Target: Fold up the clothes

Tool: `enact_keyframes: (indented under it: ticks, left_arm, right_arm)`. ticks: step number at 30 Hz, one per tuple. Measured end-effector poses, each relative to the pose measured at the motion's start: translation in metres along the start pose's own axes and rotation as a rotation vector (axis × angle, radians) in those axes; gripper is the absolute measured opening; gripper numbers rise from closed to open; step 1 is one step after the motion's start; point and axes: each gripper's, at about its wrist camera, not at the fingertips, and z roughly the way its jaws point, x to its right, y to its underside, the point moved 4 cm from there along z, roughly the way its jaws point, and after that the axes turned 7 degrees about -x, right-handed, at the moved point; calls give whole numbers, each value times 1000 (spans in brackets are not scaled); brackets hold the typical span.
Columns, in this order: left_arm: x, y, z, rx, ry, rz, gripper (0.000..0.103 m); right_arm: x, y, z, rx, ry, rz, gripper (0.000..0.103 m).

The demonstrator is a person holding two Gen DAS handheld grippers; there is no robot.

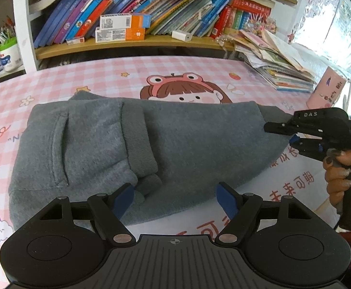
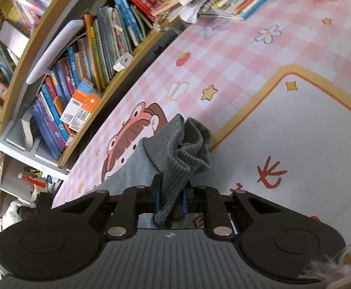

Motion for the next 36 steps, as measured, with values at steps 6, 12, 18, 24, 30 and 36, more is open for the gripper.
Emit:
enact_keyframes:
  ticks: [6, 12, 18, 24, 30, 36]
  left_arm:
    - [-9, -3, -6, 36, 6, -5, 77]
    - [-31, -3, -18, 81, 19, -35, 77]
    - [-62, 2, -38, 130, 31, -76, 77]
    - [-105, 14, -56, 166, 23, -152, 77]
    - [-151, 31, -74, 198, 15, -242, 77]
    - [-196, 55, -91, 215, -6, -348, 77]
  right_arm:
    - [-20, 1, -12, 34, -24, -49, 14]
    - [-65, 6, -27, 73, -87, -119, 14]
    - [-125, 21, -31, 91, -143, -218, 13]
    - [-197, 51, -24, 85, -192, -378, 13]
    - [-267, 93, -2, 46, -239, -571, 13]
    - [-312, 149, 48, -92, -218, -747, 13]
